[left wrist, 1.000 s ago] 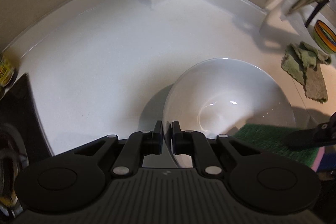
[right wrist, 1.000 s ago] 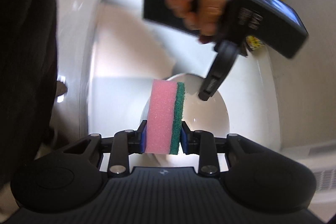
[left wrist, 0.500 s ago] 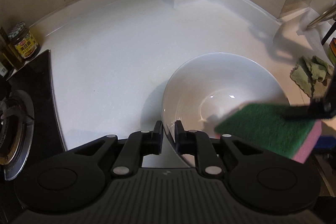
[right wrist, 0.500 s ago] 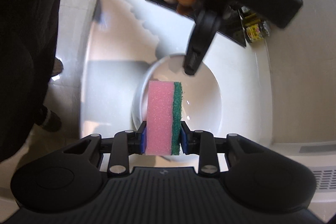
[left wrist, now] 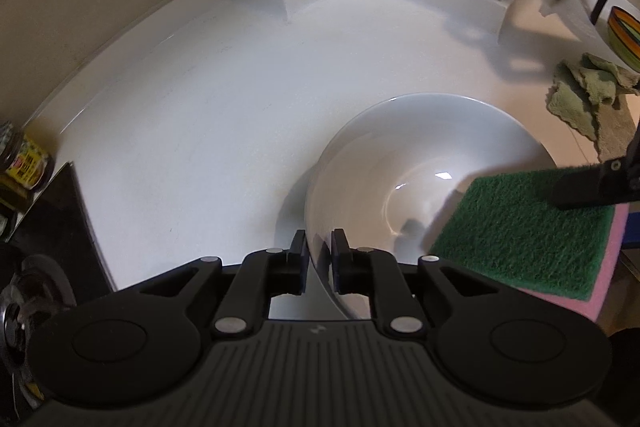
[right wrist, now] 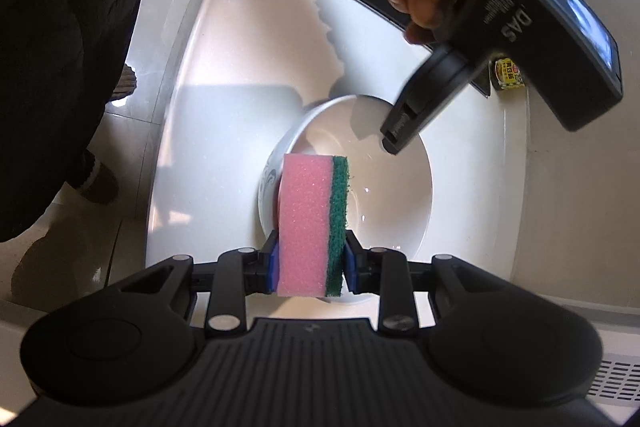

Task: Clean bowl
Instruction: 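Scrub the bowl's inner wall with the sponge in the right gripper while the left gripper holds the bowl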

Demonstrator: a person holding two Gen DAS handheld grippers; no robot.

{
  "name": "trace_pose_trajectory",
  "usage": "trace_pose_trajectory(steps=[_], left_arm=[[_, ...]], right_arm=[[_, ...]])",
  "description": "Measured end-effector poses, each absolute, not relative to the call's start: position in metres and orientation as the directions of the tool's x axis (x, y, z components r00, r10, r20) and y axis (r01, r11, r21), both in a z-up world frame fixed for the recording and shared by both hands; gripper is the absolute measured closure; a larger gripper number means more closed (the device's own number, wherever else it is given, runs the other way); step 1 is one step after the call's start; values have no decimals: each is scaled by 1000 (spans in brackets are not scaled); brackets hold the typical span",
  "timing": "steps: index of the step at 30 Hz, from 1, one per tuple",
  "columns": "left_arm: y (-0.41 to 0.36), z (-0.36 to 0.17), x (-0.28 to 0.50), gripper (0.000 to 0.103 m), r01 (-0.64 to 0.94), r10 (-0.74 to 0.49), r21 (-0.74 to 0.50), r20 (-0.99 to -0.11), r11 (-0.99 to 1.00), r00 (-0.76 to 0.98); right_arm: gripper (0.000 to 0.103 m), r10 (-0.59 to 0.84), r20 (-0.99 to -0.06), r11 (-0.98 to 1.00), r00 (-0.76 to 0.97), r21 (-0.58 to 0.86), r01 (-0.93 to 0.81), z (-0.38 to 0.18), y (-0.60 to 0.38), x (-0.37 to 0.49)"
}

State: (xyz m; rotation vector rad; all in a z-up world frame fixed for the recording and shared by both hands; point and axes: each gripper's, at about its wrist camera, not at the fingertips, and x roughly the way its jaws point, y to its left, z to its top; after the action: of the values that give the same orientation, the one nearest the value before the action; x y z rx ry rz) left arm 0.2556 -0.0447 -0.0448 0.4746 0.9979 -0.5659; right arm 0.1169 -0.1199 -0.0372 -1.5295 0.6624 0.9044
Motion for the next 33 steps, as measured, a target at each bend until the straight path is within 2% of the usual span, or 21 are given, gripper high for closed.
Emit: trace_pose_trajectory(steps=[5, 8, 16, 26, 29, 33], left_arm=[[-34, -44, 239, 84, 581, -215, 85, -878, 809, 428], [-33, -44, 236, 84, 574, -219, 86, -870, 814, 441], [-36, -45, 237, 85, 590, -233, 89, -863, 803, 448], [-47, -48, 258, 87, 663, -269, 108, -857, 741, 440], [-47, -47, 265, 86, 651, -292, 63, -858, 756, 423], [-34, -41, 251, 82, 589, -261, 45, -867, 807, 425]], right_arm=[[76, 69, -829, -143, 555, -559, -817, -37, -122, 119], [76, 65, -826, -143, 560, -563, -814, -55, -107, 128], [77, 59, -834, -153, 549, -551, -820, -53, -102, 127], [76, 122, -885, 40, 449, -448, -893, -34, -92, 130], [76, 142, -894, 91, 424, -415, -905, -30, -89, 131], [76, 109, -890, 7, 443, -445, -895, -35, -92, 123]])
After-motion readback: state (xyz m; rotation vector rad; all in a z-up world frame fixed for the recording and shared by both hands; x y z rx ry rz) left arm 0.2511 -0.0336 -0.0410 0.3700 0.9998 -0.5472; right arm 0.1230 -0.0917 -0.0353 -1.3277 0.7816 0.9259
